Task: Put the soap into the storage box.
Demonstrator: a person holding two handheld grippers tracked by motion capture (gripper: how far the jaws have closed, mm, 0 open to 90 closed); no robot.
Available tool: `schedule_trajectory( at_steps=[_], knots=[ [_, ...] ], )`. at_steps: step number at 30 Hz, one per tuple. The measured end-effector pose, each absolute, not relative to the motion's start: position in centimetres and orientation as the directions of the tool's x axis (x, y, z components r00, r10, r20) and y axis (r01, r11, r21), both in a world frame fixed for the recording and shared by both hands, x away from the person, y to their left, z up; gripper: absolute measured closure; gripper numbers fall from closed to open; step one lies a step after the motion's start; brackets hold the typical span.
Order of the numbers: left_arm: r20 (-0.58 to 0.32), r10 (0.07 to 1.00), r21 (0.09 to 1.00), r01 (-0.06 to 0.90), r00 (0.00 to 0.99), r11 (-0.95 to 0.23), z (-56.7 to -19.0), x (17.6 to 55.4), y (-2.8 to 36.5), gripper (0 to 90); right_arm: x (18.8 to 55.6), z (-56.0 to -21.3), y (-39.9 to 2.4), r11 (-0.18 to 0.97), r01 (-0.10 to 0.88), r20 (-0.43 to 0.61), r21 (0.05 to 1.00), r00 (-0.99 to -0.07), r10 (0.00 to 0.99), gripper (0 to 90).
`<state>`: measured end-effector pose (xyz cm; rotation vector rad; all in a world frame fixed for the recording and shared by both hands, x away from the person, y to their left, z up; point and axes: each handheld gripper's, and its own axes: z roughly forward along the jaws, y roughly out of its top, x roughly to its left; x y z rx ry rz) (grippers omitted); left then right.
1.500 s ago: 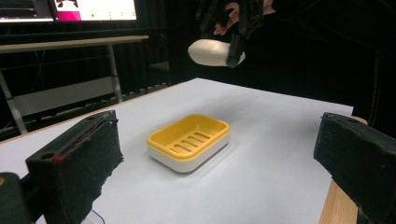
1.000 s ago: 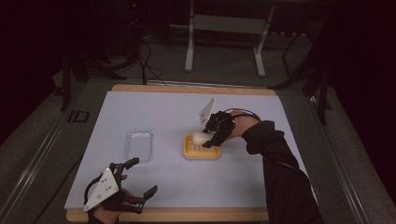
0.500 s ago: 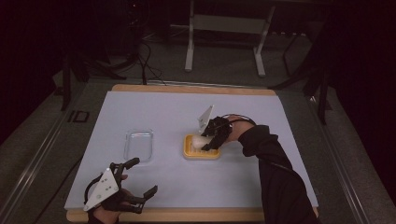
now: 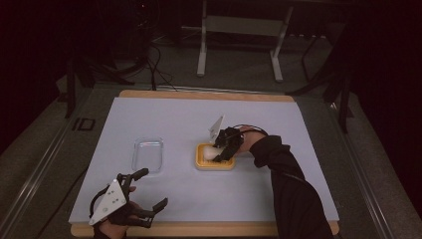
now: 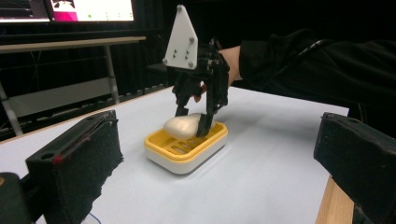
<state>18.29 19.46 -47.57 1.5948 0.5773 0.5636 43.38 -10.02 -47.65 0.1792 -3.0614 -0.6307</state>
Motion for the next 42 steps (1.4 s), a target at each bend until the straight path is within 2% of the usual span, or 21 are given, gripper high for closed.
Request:
schedule_trajectory(
  at_steps=[11,18,26,32,37,42],
  knots=[
    [0.031,0.654,0.995,0.041,0.756,-0.095,-47.6,18.3,19.3,0.9,43.7,-48.8,-9.8,0.928,-0.093,-0.022,0.362,-0.996,-0.091,49.6],
    [0.031,0.653,0.995,0.040,0.757,-0.094,-47.6,18.3,19.3,0.9,44.0,-49.1,-9.7,0.927,-0.049,0.012,0.373,-0.998,-0.058,49.5],
    [0.033,0.650,0.994,0.041,0.759,-0.098,-47.6,18.3,19.3,0.9,43.7,-49.3,-9.2,0.936,-0.059,0.020,0.348,-0.997,-0.070,48.6],
    [0.033,0.650,0.995,0.039,0.759,-0.097,-47.6,18.3,19.3,0.9,43.5,-48.6,-8.9,0.939,-0.049,0.016,0.341,-0.998,-0.058,46.9],
    [0.040,0.650,0.994,0.035,0.759,-0.102,-47.6,18.3,19.2,0.9,43.4,-47.0,-9.1,0.924,-0.046,0.011,0.380,-0.998,-0.055,46.9],
    [0.040,0.650,0.994,0.038,0.758,-0.106,-47.6,18.3,19.3,0.9,43.1,-46.1,-9.2,0.933,-0.044,-0.004,0.358,-0.999,-0.045,46.9]
  ],
)
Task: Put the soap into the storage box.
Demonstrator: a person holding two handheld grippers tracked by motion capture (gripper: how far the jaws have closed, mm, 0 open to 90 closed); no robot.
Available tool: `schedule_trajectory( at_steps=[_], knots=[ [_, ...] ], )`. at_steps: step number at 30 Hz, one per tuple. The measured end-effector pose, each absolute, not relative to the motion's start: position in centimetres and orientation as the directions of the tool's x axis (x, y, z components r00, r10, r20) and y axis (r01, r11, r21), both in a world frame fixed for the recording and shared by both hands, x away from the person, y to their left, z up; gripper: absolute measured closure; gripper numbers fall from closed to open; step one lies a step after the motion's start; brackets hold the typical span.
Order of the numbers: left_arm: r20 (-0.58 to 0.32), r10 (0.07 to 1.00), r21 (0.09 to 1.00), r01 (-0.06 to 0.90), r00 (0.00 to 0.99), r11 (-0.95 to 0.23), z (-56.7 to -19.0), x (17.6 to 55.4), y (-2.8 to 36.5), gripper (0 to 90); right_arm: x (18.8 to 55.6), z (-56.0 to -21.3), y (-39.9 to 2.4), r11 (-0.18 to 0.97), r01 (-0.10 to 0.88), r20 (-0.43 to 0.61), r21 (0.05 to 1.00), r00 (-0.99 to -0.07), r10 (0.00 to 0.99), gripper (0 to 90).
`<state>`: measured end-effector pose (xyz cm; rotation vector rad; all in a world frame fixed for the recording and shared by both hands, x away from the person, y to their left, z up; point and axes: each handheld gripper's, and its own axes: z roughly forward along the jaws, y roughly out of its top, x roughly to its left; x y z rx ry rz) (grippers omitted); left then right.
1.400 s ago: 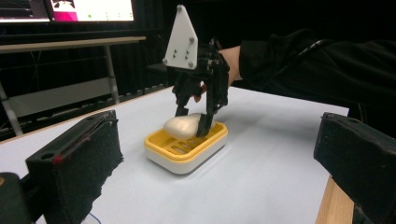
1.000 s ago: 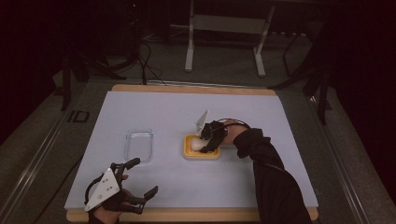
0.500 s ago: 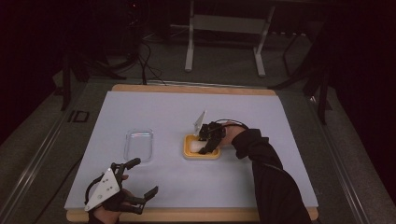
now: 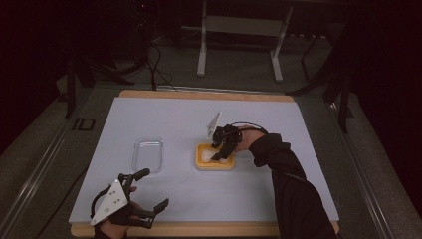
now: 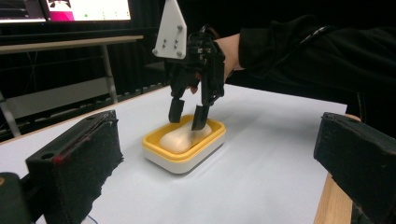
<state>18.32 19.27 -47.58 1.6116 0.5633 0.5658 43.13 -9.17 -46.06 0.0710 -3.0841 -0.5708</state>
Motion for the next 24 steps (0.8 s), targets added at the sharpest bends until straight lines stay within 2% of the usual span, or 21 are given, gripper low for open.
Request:
schedule_trajectory(
  at_steps=[3,5,11,14,15,18,21,24],
  knots=[
    [0.040,0.650,0.994,0.038,0.759,-0.105,-47.6,18.3,19.2,0.9,43.0,-45.9,-9.4,0.933,-0.039,-0.007,0.357,-0.999,-0.039,46.9],
    [0.039,0.649,0.994,0.037,0.759,-0.103,-47.6,18.3,19.2,0.9,42.7,-45.7,-9.8,0.945,-0.033,-0.055,0.325,-0.998,-0.016,46.8],
    [0.037,0.652,0.994,0.040,0.758,-0.103,-47.6,18.4,19.2,0.9,42.1,-44.9,-10.5,0.939,0.006,-0.052,0.343,-0.998,0.025,45.6],
    [0.039,0.652,0.994,0.039,0.757,-0.104,-47.6,18.4,19.2,0.9,41.9,-44.5,-10.8,0.932,0.031,-0.048,0.361,-0.998,0.052,41.7],
    [0.041,0.654,0.994,0.038,0.755,-0.106,-47.6,18.4,19.2,0.9,41.9,-44.3,-11.0,0.928,0.046,-0.043,0.371,-0.997,0.067,40.1],
    [0.037,0.655,0.994,0.040,0.754,-0.102,-47.6,18.3,19.2,0.9,41.5,-43.8,-11.7,0.913,0.099,-0.052,0.396,-0.990,0.130,27.7],
    [0.041,0.655,0.994,0.038,0.754,-0.106,-47.6,18.3,19.2,0.9,41.4,-43.6,-12.4,0.900,0.142,-0.065,0.412,-0.981,0.185,23.1],
    [0.038,0.656,0.994,0.039,0.754,-0.103,-47.6,18.3,19.2,0.9,41.3,-43.4,-13.0,0.885,0.187,-0.068,0.426,-0.969,0.237,12.9]
  ],
)
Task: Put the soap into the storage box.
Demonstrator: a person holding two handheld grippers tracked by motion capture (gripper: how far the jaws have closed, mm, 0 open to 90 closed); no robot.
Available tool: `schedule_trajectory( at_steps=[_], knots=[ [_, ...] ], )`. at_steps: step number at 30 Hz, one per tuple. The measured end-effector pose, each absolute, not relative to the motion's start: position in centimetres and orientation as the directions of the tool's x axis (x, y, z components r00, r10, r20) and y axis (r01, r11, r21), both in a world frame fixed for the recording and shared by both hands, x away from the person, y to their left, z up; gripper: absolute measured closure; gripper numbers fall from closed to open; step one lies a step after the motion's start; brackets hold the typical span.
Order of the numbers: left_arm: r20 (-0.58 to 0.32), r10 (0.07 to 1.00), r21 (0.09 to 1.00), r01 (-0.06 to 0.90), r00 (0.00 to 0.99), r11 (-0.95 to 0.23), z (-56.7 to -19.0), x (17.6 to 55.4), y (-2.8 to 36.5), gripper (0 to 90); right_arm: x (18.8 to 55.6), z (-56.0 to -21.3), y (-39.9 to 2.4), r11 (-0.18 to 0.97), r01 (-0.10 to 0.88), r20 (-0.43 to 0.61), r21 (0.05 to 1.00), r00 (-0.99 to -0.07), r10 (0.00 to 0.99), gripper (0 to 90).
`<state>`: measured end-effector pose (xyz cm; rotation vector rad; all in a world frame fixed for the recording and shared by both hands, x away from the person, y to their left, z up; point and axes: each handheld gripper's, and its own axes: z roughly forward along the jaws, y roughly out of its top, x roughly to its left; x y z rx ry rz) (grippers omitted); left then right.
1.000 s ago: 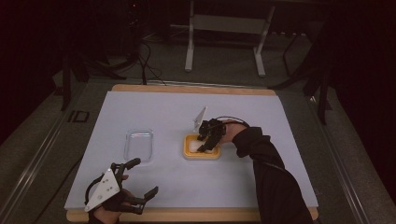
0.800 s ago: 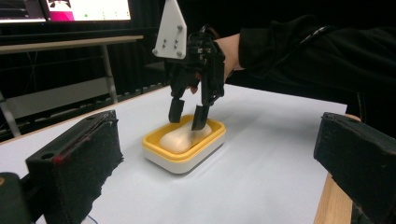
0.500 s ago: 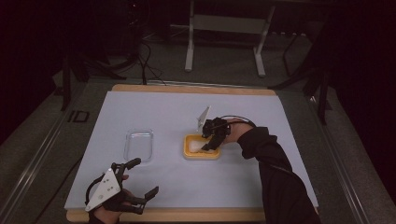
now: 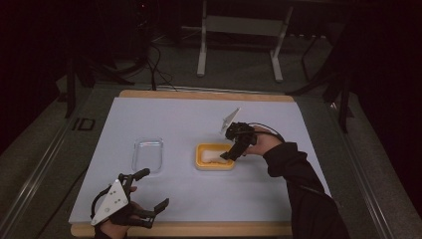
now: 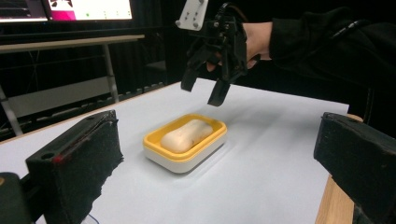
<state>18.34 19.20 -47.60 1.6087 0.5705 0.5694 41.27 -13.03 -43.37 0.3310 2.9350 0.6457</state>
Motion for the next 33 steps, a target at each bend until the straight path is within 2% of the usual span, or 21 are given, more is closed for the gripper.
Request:
schedule_trajectory(
  at_steps=[6,16,26,30,33],
  knots=[
    [0.033,0.657,0.994,0.044,0.753,-0.101,-47.6,18.4,19.2,0.9,40.6,-43.1,-14.1,0.866,0.233,-0.105,0.442,-0.946,0.307,12.2],
    [0.035,0.657,0.993,0.047,0.753,-0.108,-47.7,18.4,19.1,0.9,39.3,-43.6,-16.5,0.791,0.349,-0.099,0.502,-0.886,0.453,13.2],
    [0.035,0.657,0.993,0.049,0.753,-0.109,-47.7,18.4,19.1,0.9,37.6,-44.5,-19.0,0.725,0.386,-0.110,0.570,-0.839,0.533,13.3],
    [0.035,0.657,0.993,0.049,0.753,-0.110,-47.7,18.4,19.1,0.9,36.4,-44.7,-20.5,0.660,0.433,-0.079,0.614,-0.799,0.596,13.4],
    [0.036,0.657,0.992,0.050,0.753,-0.112,-47.7,18.4,19.1,0.9,35.9,-44.9,-21.0,0.654,0.443,-0.088,0.614,-0.785,0.613,13.4]
  ],
)
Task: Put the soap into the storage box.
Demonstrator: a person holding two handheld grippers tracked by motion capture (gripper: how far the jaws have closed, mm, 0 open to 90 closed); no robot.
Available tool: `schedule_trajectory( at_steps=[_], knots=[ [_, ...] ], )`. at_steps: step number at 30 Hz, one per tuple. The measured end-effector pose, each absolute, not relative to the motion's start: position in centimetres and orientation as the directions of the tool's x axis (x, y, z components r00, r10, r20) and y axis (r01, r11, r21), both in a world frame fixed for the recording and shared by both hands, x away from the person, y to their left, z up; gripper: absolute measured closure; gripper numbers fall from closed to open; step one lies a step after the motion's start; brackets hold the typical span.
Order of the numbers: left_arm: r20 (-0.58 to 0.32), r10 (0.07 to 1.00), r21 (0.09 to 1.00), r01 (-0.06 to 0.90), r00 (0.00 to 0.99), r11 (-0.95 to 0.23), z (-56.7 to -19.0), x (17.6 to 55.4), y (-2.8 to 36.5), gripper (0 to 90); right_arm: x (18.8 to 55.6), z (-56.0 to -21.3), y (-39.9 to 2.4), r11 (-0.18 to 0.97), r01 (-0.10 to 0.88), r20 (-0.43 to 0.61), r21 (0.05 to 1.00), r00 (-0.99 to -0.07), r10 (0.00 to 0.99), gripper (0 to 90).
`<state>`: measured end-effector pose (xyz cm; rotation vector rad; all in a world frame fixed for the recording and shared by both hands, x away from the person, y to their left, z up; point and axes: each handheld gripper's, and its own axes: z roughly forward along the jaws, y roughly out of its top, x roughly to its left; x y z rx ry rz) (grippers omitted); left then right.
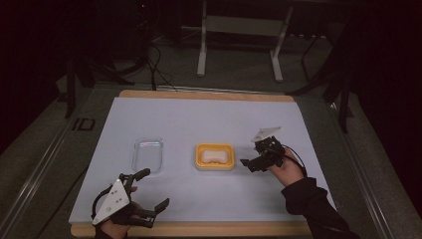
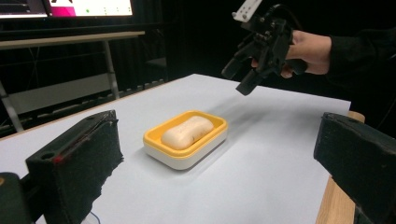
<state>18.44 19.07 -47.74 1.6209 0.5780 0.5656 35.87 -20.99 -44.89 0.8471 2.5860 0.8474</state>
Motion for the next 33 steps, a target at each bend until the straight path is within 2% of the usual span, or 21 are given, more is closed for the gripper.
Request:
schedule_trajectory(
  at_steps=[10,16,23,33],
  knots=[
    [0.032,0.654,0.993,0.052,0.756,-0.109,-47.7,18.4,19.1,0.9,34.0,-45.9,-21.9,0.636,0.451,-0.122,0.626,-0.749,0.652,13.4],
    [0.033,0.649,0.992,0.054,0.760,-0.113,-47.7,18.4,19.0,0.9,32.5,-46.2,-23.1,0.564,0.455,-0.098,0.690,-0.713,0.694,13.2],
    [0.031,0.646,0.992,0.056,0.762,-0.115,-47.7,18.4,19.0,0.9,31.6,-47.0,-23.9,0.556,0.483,-0.086,0.677,-0.697,0.712,13.3],
    [0.027,0.639,0.992,0.056,0.768,-0.109,-47.6,18.4,18.9,0.9,31.3,-47.2,-25.0,0.498,0.484,-0.078,0.719,-0.656,0.751,13.1]
  ],
)
